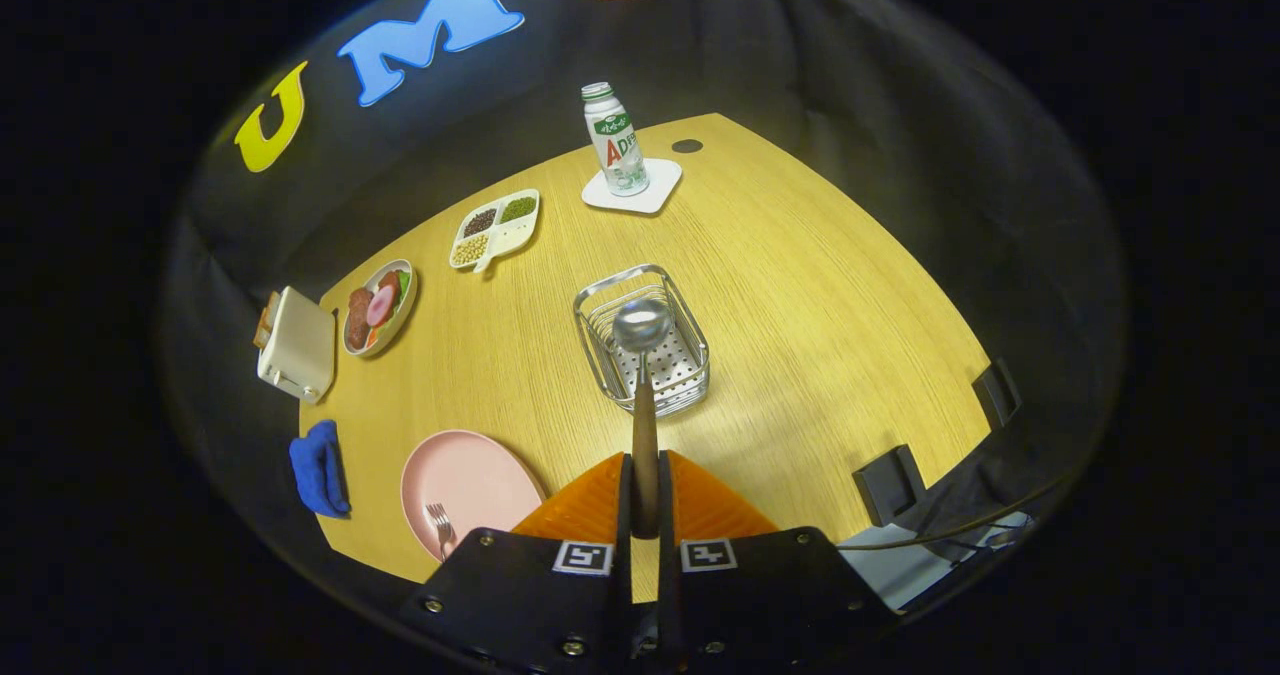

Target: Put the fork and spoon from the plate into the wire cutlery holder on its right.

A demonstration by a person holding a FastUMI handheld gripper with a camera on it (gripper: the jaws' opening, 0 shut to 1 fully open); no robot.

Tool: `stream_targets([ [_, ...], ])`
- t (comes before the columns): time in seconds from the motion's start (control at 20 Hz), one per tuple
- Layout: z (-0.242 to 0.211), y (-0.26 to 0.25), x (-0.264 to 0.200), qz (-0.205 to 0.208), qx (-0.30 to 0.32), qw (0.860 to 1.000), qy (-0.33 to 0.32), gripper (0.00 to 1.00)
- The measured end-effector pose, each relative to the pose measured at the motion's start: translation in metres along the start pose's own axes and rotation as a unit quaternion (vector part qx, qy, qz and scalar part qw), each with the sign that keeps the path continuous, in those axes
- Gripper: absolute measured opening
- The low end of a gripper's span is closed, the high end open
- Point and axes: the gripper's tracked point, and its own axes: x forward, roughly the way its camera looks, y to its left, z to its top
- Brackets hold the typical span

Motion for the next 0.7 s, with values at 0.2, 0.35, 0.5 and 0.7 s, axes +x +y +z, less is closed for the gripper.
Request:
stream_targets([
  [0.2, 0.019, 0.0, -0.007, 0.001, 0.003, 1.0, -0.026, 0.13],
  [0.35, 0.024, 0.002, -0.01, 0.004, 0.004, 0.999, -0.032, 0.16],
  [0.5, 0.024, -0.001, -0.013, -0.001, 0.0, 0.999, -0.038, 0.18],
  [0.7, 0.018, 0.001, -0.014, 0.005, 0.002, 0.999, -0.033, 0.19],
])
